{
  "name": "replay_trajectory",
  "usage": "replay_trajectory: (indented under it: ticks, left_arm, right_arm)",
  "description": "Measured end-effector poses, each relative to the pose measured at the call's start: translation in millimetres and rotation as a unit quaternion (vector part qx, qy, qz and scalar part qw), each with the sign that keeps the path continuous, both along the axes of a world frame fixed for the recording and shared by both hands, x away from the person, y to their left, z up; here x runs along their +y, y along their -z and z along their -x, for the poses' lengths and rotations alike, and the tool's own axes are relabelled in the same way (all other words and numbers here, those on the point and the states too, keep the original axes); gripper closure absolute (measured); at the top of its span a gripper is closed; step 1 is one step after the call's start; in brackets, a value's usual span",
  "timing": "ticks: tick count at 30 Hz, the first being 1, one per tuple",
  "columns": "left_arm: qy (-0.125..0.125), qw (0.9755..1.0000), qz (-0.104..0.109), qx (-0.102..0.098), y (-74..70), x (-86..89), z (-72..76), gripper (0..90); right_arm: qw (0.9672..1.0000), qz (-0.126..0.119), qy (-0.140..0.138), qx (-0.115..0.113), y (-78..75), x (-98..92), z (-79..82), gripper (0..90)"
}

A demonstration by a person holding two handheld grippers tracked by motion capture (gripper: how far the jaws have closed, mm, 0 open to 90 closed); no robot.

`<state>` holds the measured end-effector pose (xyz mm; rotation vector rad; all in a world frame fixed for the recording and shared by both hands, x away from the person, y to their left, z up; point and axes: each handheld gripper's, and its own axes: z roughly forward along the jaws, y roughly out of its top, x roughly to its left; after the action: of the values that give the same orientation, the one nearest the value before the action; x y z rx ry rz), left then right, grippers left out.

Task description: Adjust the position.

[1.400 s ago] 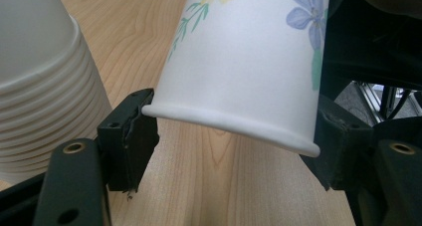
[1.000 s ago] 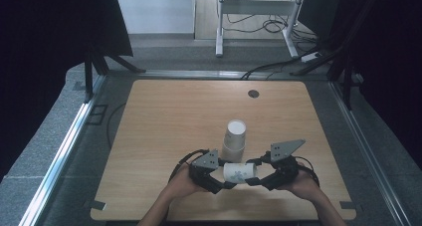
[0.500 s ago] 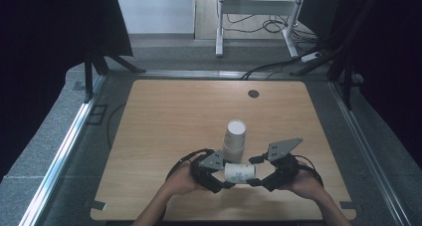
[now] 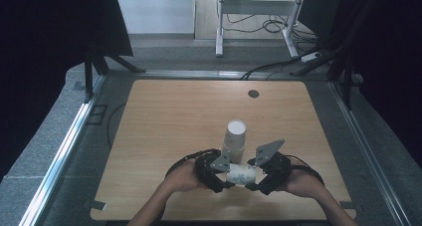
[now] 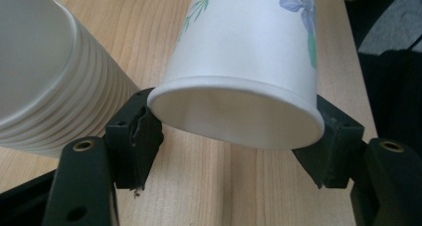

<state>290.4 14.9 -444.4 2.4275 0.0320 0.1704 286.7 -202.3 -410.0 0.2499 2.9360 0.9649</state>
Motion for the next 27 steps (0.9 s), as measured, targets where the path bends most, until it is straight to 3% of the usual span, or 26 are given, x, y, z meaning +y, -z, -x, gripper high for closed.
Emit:
replay_trajectory:
  ticks: [6,10,16,22,25,27]
  left_arm:
    - [0.003,0.9999,-0.014,-0.008,-2.4,-4.1,2.1,30.9]
    - [0.012,0.9988,-0.040,-0.025,-3.8,-8.6,3.2,30.9]
    - [0.017,0.9978,-0.054,-0.033,-4.2,-13.0,4.7,30.8]
    - [0.024,0.9962,-0.070,-0.046,-4.9,-16.6,5.9,30.8]
    - [0.016,0.9971,-0.062,-0.041,-3.1,-18.2,8.3,30.6]
    - [0.024,0.9959,-0.074,-0.047,-4.5,-18.0,7.4,30.1]
  right_arm:
    - [0.9996,0.028,-0.005,-0.002,2.7,7.2,-1.0,21.4]
    - [0.9984,0.056,-0.012,-0.003,7.4,13.9,-2.7,21.9]
    - [0.9966,0.079,-0.023,-0.001,11.9,21.5,-2.8,24.1]
    - [0.9955,0.092,-0.023,0.002,14.3,24.5,-3.3,27.9]
    - [0.9950,0.096,-0.025,0.006,15.4,25.0,-3.2,31.0]
    - [0.9948,0.099,-0.025,0.003,15.8,24.8,-3.1,33.6]
